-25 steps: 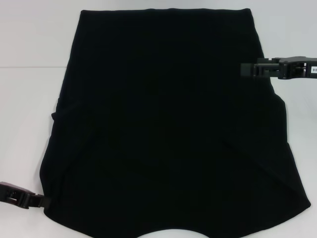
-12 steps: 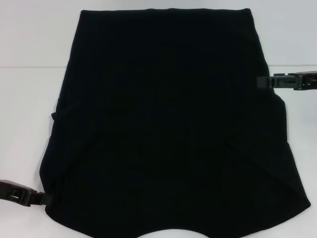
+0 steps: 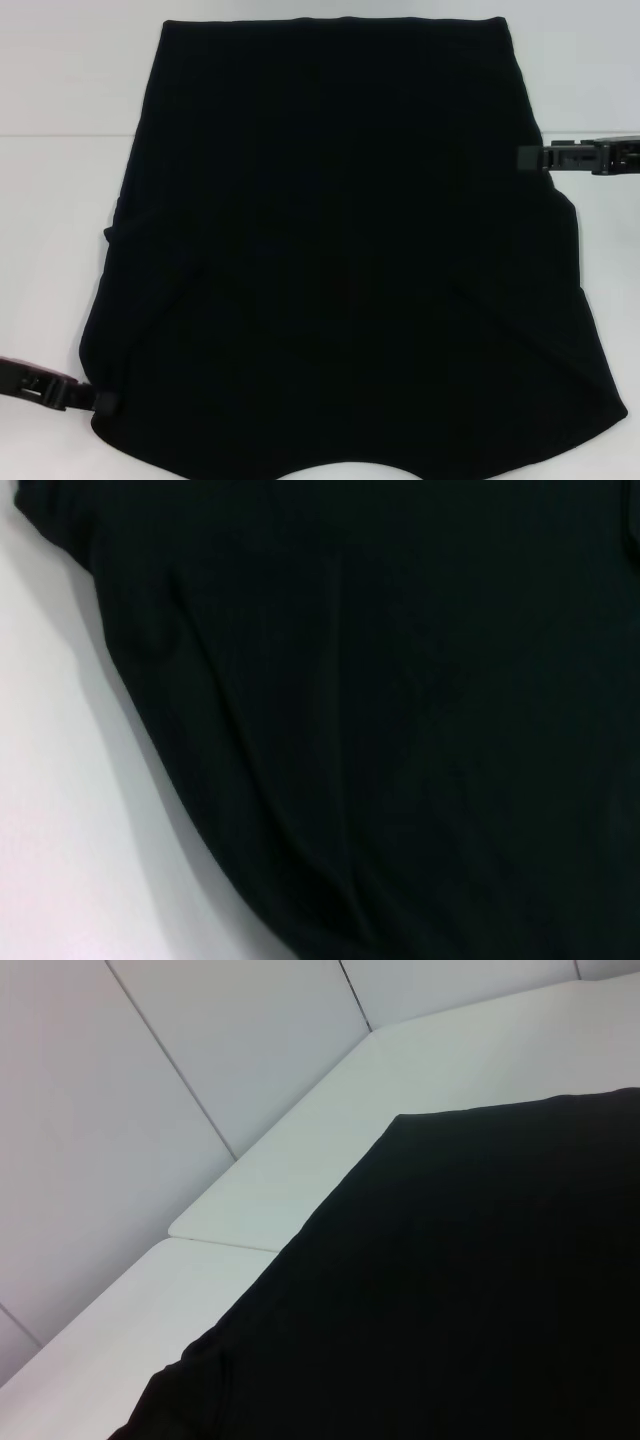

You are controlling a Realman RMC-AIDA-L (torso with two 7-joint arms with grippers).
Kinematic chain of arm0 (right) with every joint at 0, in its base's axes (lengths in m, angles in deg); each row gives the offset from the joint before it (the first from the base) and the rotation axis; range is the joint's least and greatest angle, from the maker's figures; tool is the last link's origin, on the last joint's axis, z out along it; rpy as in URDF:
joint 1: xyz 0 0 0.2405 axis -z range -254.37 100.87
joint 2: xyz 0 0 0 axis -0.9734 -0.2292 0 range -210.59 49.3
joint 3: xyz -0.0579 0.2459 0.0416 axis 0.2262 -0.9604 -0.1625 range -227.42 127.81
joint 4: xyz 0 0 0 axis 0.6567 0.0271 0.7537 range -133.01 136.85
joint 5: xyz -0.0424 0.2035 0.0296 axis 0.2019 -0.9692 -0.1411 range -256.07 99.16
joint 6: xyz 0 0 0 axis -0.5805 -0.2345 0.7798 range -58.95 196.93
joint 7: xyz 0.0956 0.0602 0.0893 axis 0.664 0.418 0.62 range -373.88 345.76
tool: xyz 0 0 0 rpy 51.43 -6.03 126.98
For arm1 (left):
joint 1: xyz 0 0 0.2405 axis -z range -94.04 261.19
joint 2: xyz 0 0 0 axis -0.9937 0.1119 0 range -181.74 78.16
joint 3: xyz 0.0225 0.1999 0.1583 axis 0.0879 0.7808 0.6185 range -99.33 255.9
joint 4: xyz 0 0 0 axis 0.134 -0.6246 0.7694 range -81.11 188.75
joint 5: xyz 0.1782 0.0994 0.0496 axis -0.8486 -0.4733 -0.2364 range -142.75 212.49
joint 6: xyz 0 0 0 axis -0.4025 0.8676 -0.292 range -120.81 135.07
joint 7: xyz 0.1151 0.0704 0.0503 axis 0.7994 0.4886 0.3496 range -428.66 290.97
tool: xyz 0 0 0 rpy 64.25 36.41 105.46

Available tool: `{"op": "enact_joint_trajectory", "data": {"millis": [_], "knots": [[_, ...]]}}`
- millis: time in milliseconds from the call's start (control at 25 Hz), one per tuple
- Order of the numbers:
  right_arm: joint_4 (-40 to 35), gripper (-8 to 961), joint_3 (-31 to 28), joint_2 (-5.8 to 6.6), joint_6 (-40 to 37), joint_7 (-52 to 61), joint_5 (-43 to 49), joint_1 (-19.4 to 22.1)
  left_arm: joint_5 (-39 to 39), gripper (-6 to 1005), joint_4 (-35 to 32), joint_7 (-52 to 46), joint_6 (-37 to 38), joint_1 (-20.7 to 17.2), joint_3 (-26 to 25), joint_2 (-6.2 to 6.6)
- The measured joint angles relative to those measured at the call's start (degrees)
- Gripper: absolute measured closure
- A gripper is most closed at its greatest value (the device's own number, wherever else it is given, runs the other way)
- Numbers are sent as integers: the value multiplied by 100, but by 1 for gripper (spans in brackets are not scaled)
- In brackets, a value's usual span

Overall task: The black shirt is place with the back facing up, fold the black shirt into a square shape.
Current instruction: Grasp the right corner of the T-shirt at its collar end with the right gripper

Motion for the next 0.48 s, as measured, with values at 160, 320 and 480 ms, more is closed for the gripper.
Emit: {"op": "enact_joint_trajectory", "data": {"millis": [160,320,480], "knots": [[0,46,-2,0,14,-2,-2,-16,-7,780,0,-11,-19,23,-2,10],[-2,49,-16,0,23,-2,-2,-17,-14,694,0,-12,-9,51,-2,17],[-43,51,-42,-1,25,-2,-2,-16,-17,604,0,-12,12,55,5,23]]}}
